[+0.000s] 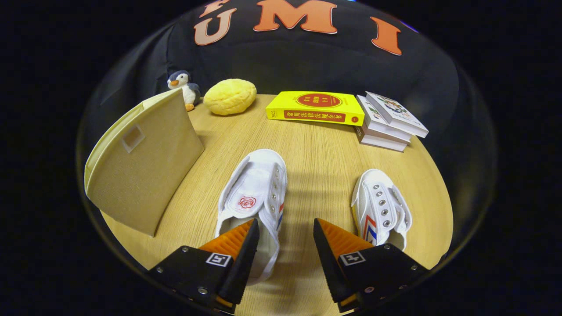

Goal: Open the storage box then place both shoes into the box .Put the left shoe in first, then the right shoe, with the right side of both shoes facing outward in a uniform manner.

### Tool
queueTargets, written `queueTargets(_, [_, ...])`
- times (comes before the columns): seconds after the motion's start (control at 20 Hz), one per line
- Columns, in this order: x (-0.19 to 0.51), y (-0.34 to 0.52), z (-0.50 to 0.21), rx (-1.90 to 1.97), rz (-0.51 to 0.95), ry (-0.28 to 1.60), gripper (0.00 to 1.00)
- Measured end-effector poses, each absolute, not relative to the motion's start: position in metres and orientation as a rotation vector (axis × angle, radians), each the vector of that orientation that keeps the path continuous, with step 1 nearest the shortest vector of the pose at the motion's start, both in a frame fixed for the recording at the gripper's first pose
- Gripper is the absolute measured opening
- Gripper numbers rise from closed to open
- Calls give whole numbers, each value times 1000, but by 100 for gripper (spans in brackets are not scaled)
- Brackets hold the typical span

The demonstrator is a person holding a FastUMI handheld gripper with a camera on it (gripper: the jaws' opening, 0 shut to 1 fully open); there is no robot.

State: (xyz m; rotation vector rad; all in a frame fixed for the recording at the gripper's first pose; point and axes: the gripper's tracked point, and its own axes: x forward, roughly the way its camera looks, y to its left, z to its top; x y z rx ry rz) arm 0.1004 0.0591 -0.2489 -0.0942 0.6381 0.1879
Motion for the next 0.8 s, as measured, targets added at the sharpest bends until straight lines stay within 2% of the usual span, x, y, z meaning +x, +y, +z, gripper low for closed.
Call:
queueTargets(0.05, [105, 62, -250, -82, 195, 635, 72])
queueTargets(0.35, [114, 76, -269, -50, 247, 706, 40])
queueTargets(0.4, [117, 75, -269, -52, 237, 708, 26])
queueTargets(0.45, [113, 74, -273, -47, 223, 764, 17])
queueTargets(0.5, [114, 75, -271, -42, 213, 788, 2])
queueTargets(0.7, [132, 87, -234, 37, 246, 635, 0])
queueTargets(0.8, [128, 96, -234, 103, 279, 673, 0])
